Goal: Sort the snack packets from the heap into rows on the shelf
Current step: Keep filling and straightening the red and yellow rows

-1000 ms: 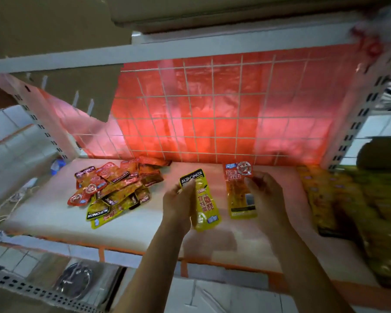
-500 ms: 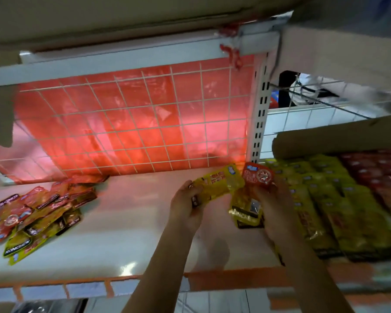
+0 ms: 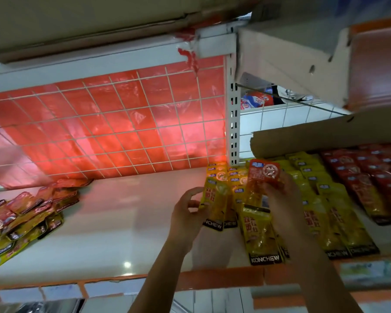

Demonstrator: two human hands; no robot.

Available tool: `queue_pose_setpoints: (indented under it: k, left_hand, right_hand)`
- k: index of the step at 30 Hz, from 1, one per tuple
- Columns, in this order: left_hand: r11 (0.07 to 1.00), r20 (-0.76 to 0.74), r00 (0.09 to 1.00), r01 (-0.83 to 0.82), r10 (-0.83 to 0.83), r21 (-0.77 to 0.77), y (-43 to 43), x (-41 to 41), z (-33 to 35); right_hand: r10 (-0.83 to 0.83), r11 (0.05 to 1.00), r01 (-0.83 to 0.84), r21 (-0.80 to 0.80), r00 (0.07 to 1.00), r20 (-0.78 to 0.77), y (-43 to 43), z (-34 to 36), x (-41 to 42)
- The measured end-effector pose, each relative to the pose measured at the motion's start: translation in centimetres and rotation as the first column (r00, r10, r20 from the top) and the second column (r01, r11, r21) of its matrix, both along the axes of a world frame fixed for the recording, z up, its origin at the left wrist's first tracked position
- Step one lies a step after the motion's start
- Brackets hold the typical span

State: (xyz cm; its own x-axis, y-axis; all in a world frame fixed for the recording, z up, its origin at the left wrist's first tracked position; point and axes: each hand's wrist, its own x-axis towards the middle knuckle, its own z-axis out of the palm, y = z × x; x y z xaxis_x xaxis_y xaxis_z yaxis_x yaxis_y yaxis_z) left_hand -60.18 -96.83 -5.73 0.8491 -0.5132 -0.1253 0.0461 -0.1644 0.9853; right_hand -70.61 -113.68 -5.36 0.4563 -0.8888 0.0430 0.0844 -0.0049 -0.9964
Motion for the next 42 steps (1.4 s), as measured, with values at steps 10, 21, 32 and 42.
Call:
queue_pose_setpoints:
  k: [10, 21, 32, 42]
  left_hand:
    - [0.949, 0.347, 0.937, -0.082, -0.03, 0.304, -1.3, -4.9, -2.5]
    - [0.683, 0.54, 0.807, -0.255, -0.24, 0.685, -2.1, -6.2, -2.2]
    - [0.946, 0.657, 0.743, -0.108, -0.128, 0.306, -9.3, -9.2, 0.7]
    - [0.958, 0.289, 0.923, 0.198, -0.253, 0.206, -19.2, -13.8, 0.5]
  right_hand:
    - [0.072, 0.976, -0.064, 0.207, 0.997, -0.034, -4.4, -0.7, -3.5]
    - [0.262, 0.928, -0.236, 0.288, 0.963, -0.057, -5.6, -0.3, -6.4]
    - [0.229, 0.929, -0.21, 0.306, 0.973, -0.027, -7.3, 1.0, -8.1]
    - [-0.139, 0.974, 0.045, -0.222, 0.893, -0.428, -11.8, 0.2, -12.8]
